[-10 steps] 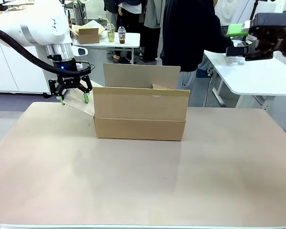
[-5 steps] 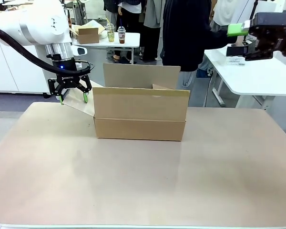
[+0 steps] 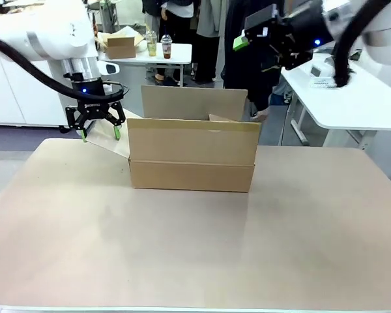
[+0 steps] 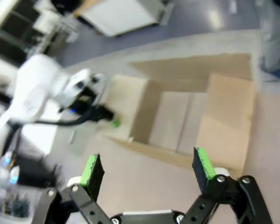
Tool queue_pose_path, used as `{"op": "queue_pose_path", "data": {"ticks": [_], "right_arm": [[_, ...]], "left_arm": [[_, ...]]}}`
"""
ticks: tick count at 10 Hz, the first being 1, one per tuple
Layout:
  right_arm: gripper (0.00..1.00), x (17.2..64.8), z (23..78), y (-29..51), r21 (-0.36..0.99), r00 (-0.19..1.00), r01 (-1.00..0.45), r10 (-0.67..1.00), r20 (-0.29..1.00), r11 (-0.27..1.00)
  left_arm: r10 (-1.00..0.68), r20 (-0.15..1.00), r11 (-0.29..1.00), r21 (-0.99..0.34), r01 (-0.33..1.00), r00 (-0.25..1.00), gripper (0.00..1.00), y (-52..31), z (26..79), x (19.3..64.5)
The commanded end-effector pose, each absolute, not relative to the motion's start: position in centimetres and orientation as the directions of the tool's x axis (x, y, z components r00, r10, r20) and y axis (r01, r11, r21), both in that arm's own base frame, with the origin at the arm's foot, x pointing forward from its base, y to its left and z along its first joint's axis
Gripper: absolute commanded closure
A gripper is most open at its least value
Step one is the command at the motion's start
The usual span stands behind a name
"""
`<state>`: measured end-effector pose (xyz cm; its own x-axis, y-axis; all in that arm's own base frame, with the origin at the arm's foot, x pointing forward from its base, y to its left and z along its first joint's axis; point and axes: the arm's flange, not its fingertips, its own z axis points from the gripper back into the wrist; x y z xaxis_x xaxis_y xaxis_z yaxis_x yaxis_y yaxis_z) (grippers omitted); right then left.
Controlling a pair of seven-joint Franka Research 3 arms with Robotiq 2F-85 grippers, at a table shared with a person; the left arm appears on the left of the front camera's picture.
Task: Pack the gift set into the box.
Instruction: Place both hands on the side flaps of the Package Box and spread them outward.
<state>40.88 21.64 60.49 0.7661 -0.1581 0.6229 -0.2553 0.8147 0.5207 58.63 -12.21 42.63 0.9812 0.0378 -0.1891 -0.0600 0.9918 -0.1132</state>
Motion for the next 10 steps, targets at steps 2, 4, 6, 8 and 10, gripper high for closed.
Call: {"op": "queue_pose_path", "data": {"ticks": [2,4,6,8,10], "right_arm": [[0.00,45.0,59.8,22.2,0.115,0.924,0.048,-0.088,0.373,0.992],[0.00,42.1,60.6,21.0,0.351,0.910,-0.173,0.013,0.415,0.921],[0.00,44.9,56.2,20.1,0.212,0.856,-0.006,-0.104,0.506,0.977],[0.00,46.3,56.8,20.6,0.183,0.908,0.024,-0.098,0.408,0.983],[0.00,51.3,56.4,23.4,0.237,0.932,-0.026,-0.062,0.356,0.971]], "left_arm": [[0.054,-0.189,0.993,-0.091,-0.072,0.981,0.00,-12.1,43.0,58.5],[0.054,-0.189,0.993,-0.091,-0.072,0.981,0.00,-12.1,43.0,58.5],[0.054,-0.189,0.993,-0.091,-0.072,0.981,0.00,-12.1,43.0,58.5],[0.054,-0.189,0.993,-0.091,-0.072,0.981,0.00,-12.1,43.0,58.5],[0.054,-0.189,0.993,-0.091,-0.072,0.981,0.00,-12.1,43.0,58.5]]}}
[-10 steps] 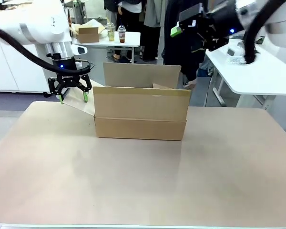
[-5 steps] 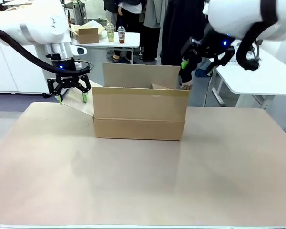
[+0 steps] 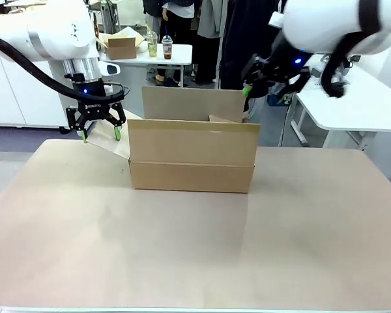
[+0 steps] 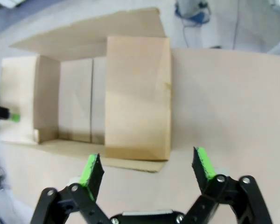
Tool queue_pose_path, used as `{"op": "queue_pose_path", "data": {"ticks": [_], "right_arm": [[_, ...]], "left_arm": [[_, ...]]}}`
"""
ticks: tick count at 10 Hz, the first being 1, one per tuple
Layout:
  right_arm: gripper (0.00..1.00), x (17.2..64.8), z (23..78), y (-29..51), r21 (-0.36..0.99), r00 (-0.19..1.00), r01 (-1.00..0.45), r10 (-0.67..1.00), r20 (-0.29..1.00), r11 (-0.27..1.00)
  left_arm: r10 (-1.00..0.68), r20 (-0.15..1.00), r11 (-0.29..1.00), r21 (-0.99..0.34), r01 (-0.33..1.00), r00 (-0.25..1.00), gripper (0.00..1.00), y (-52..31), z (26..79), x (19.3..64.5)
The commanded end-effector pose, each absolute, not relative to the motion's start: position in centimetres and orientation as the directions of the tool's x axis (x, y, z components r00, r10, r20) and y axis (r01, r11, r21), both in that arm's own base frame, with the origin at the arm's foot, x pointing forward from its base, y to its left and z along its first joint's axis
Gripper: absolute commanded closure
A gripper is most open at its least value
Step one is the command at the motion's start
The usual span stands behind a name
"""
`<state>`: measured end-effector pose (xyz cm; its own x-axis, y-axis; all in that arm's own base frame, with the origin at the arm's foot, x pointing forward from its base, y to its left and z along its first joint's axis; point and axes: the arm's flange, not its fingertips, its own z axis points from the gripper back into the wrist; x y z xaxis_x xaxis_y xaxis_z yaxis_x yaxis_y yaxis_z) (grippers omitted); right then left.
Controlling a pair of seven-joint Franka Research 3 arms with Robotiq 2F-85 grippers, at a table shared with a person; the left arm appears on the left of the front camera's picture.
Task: Pack the gift set into the box.
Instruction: Place both hands on the side flaps of the Package Box and spread them outward.
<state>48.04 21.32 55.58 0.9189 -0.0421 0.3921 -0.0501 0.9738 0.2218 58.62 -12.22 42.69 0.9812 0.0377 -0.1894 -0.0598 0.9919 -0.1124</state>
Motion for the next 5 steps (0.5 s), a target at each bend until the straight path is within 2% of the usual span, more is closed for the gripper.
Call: {"op": "queue_pose_path", "data": {"ticks": [1,3,5], "right_arm": [[0.00,53.4,55.6,25.1,0.208,0.940,-0.008,-0.063,0.335,0.978],[0.00,56.2,52.9,28.6,0.088,0.967,0.006,-0.029,0.253,0.996],[0.00,56.8,50.2,32.6,-0.017,0.986,-0.031,0.033,0.162,0.999]], "left_arm": [[0.054,-0.189,0.993,-0.091,-0.072,0.981,0.00,-12.1,43.0,58.5],[0.054,-0.189,0.993,-0.091,-0.072,0.981,0.00,-12.1,43.0,58.5],[0.054,-0.189,0.993,-0.091,-0.072,0.981,0.00,-12.1,43.0,58.5]]}}
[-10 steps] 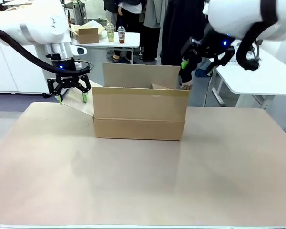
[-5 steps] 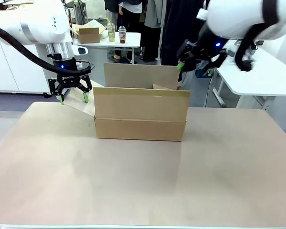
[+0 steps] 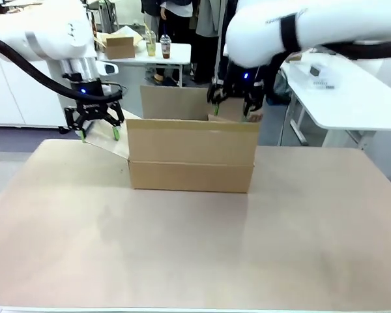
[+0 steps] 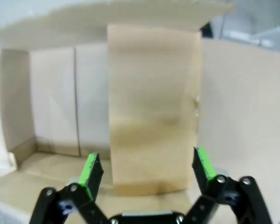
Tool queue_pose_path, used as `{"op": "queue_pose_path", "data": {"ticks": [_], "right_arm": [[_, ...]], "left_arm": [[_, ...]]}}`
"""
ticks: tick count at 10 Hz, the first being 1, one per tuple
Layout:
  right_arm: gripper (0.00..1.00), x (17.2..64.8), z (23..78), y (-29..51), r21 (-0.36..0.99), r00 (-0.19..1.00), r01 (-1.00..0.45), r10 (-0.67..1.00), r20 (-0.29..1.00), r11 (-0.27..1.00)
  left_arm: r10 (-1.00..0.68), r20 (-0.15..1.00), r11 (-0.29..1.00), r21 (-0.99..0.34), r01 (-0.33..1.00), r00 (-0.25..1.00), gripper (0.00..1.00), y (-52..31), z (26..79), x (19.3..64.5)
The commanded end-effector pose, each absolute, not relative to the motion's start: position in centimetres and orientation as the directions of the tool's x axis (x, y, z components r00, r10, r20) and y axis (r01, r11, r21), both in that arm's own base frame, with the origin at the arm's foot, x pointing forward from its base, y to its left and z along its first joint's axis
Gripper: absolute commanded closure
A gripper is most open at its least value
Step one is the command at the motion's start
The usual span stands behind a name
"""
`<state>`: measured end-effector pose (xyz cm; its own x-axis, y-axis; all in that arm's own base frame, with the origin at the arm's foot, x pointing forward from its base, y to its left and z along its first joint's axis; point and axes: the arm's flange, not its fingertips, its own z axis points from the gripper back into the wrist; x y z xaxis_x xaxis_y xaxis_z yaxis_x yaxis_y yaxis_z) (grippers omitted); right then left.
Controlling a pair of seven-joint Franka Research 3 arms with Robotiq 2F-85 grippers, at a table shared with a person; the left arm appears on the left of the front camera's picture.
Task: Pack the gift set into the box.
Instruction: Place both hands on the side flaps of the Package Box and spread them outward.
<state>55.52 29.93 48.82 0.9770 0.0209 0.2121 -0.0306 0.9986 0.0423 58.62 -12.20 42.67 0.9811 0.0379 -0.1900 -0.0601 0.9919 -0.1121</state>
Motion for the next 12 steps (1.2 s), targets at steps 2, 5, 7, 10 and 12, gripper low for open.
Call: {"op": "queue_pose_path", "data": {"ticks": [2,5,7,10,12], "right_arm": [[0.00,56.0,47.9,35.4,-0.109,0.986,0.034,-0.015,0.167,0.993],[0.00,55.6,45.2,36.6,-0.242,0.968,0.136,-0.078,0.237,0.961],[0.00,55.0,44.4,37.1,-0.318,0.967,0.148,-0.069,0.246,0.937],[0.00,55.3,42.8,36.8,-0.355,0.965,0.168,-0.080,0.250,0.920],[0.00,55.2,41.6,36.9,-0.373,0.969,0.159,-0.072,0.236,0.914]], "left_arm": [[0.054,-0.189,0.993,-0.091,-0.072,0.981,0.00,-12.1,43.0,58.5],[0.054,-0.189,0.993,-0.091,-0.072,0.981,0.00,-12.1,43.0,58.5],[0.054,-0.189,0.993,-0.091,-0.072,0.981,0.00,-12.1,43.0,58.5],[0.054,-0.189,0.993,-0.091,-0.072,0.981,0.00,-12.1,43.0,58.5],[0.054,-0.189,0.993,-0.091,-0.072,0.981,0.00,-12.1,43.0,58.5]]}}
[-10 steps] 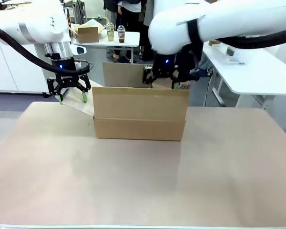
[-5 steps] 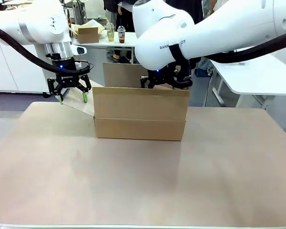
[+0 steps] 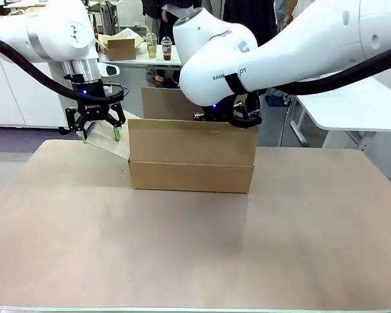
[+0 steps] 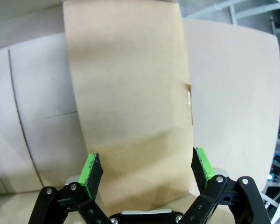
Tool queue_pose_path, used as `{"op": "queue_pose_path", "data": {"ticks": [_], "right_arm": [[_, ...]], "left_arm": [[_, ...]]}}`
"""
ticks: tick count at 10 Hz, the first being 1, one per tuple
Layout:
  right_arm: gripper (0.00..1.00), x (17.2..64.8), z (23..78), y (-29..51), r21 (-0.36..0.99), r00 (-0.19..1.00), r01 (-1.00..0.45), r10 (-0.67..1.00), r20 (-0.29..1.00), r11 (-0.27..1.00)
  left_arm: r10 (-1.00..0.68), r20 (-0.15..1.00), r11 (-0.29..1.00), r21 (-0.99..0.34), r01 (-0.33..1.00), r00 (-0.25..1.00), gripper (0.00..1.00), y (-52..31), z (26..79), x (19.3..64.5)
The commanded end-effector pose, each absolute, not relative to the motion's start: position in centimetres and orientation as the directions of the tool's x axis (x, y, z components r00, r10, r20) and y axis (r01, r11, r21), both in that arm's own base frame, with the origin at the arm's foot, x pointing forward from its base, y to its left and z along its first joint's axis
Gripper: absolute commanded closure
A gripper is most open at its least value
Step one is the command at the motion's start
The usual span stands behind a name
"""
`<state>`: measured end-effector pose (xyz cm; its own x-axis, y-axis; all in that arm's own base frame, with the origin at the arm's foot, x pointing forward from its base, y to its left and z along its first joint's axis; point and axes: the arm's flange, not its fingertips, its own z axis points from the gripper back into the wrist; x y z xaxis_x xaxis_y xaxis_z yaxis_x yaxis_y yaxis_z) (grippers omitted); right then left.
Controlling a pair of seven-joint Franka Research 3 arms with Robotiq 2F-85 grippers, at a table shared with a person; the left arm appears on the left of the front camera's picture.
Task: Pack the gift set into the box.
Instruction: Place both hands on the side flaps of the Package Box and spread them outward.
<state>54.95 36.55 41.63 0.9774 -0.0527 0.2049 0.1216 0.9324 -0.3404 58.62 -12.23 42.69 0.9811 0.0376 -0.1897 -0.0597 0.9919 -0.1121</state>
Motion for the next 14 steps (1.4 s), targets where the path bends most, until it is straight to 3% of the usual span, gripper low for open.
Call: {"op": "queue_pose_path", "data": {"ticks": [1,10,14], "right_arm": [[0.00,55.1,41.3,37.1,-0.385,0.969,0.151,-0.060,0.238,0.911],[0.00,53.6,42.7,37.6,-0.268,0.984,0.094,-0.049,0.171,0.959],[0.00,54.8,42.9,39.7,-0.292,0.986,0.040,0.010,0.166,0.956]], "left_arm": [[0.054,-0.189,0.993,-0.091,-0.072,0.981,0.00,-12.1,43.0,58.5],[0.054,-0.189,0.993,-0.091,-0.072,0.981,0.00,-12.1,43.0,58.5],[0.054,-0.189,0.993,-0.091,-0.072,0.981,0.00,-12.1,43.0,58.5]]}}
